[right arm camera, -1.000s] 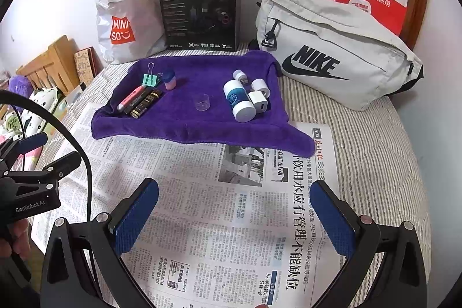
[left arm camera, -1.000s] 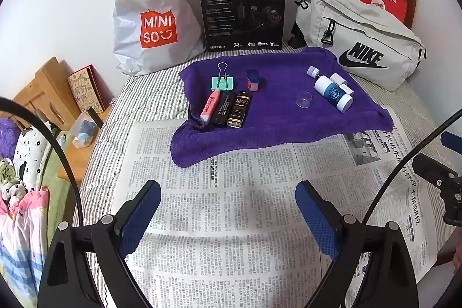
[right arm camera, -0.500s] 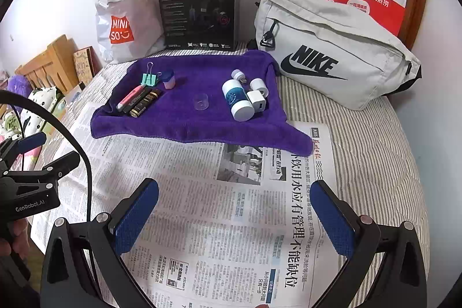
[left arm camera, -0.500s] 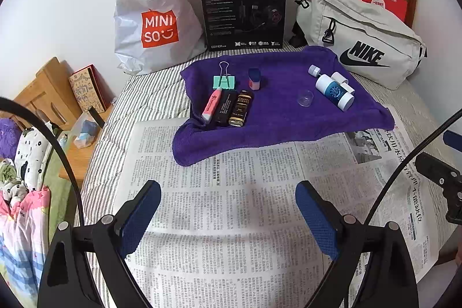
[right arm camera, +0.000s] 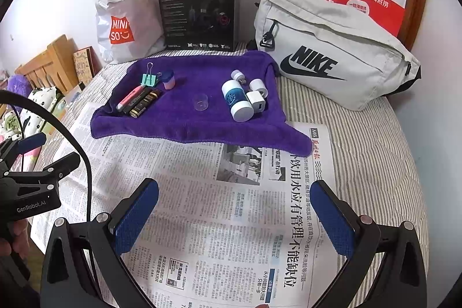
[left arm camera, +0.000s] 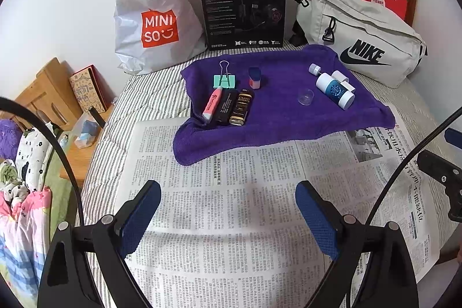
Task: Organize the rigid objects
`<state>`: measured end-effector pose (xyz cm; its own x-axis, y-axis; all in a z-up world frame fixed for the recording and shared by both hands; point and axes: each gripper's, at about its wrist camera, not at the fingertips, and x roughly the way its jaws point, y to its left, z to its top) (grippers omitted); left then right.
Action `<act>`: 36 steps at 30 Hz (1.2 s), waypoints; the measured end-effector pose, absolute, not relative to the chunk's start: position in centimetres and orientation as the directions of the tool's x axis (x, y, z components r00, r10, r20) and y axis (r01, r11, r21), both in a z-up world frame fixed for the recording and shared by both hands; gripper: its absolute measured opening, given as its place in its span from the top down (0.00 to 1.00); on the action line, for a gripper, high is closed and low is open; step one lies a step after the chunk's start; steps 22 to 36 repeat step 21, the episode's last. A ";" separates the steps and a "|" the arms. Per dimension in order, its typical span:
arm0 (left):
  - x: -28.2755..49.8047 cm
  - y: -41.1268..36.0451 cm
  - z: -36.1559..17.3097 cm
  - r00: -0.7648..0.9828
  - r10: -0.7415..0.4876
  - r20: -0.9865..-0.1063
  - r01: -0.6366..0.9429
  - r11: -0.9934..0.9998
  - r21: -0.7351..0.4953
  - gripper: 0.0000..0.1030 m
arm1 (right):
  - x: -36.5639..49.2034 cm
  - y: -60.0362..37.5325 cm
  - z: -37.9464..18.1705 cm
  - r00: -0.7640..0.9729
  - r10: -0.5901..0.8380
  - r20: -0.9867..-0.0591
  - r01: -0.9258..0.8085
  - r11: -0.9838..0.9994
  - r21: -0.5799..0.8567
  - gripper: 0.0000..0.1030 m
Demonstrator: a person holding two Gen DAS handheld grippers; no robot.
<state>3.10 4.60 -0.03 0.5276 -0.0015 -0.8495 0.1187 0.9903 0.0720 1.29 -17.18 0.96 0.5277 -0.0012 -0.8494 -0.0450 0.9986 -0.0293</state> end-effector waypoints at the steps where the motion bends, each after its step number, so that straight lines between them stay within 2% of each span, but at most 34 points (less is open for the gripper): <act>1: 3.1 4.6 0.0 0.528 -0.001 -0.849 0.118 0.990 0.072 0.08 | 1.3 -17.2 1.0 0.528 -0.001 -0.849 -0.046 0.999 -0.029 0.00; 36: 2.9 4.6 0.1 0.544 -0.008 -0.839 0.134 0.988 0.078 0.04 | 1.5 -17.0 0.8 0.522 0.003 -0.853 -0.053 0.998 -0.029 0.00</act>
